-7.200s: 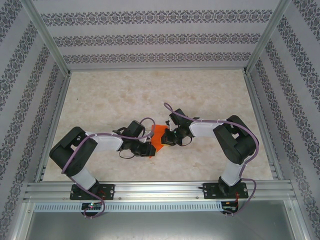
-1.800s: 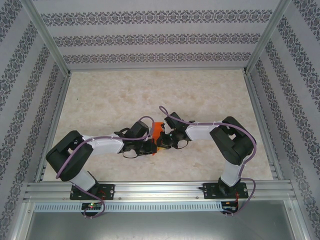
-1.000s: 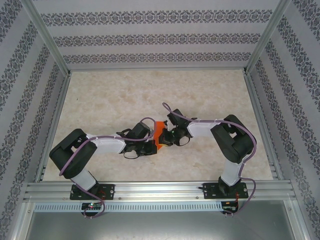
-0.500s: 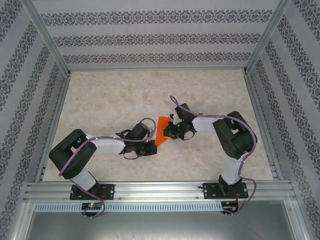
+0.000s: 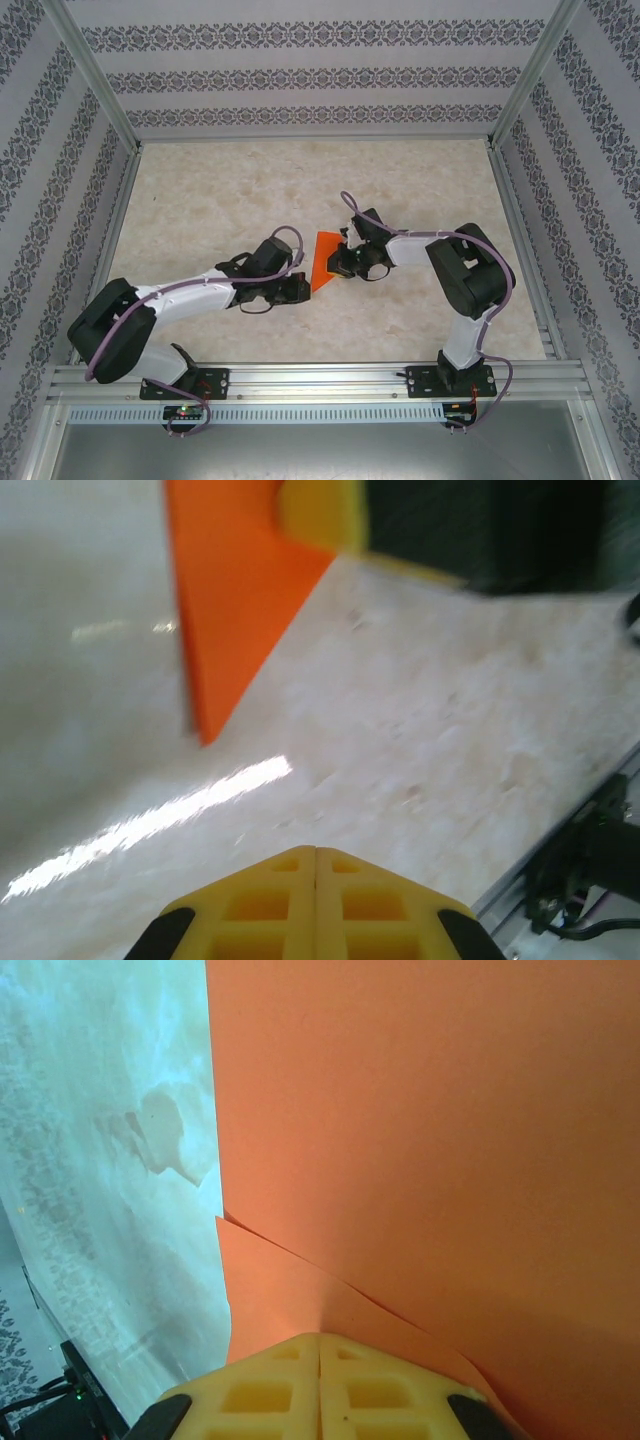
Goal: Fold a paper plane with a square sheet of paper (pick it up from the middle)
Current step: Third fold the triangle at the center of the table.
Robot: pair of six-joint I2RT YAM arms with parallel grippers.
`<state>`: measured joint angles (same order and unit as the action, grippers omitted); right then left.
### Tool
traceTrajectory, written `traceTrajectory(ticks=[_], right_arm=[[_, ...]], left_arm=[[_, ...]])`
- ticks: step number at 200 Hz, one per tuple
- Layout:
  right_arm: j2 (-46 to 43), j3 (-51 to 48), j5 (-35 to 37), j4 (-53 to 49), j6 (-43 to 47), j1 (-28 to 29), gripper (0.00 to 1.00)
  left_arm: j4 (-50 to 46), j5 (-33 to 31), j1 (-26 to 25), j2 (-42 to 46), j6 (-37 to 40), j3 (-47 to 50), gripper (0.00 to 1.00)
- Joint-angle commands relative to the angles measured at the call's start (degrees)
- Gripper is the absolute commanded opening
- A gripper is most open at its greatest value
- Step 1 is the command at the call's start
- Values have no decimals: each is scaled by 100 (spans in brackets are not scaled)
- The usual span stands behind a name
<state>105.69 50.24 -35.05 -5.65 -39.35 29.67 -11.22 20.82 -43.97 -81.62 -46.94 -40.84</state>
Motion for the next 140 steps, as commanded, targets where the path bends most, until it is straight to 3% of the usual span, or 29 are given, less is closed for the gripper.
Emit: traceTrajectory(ticks=[1, 64, 140], right_arm=[[53, -209, 218, -90, -123, 159, 8], [49, -203, 223, -121, -121, 166, 8], [39, -256, 235, -129, -125, 166, 8]], left_arm=[[-85, -188, 54, -302, 167, -440, 2], [448, -170, 72, -1659, 180, -1069, 0], [658, -271, 131, -1627, 364, -1033, 0]])
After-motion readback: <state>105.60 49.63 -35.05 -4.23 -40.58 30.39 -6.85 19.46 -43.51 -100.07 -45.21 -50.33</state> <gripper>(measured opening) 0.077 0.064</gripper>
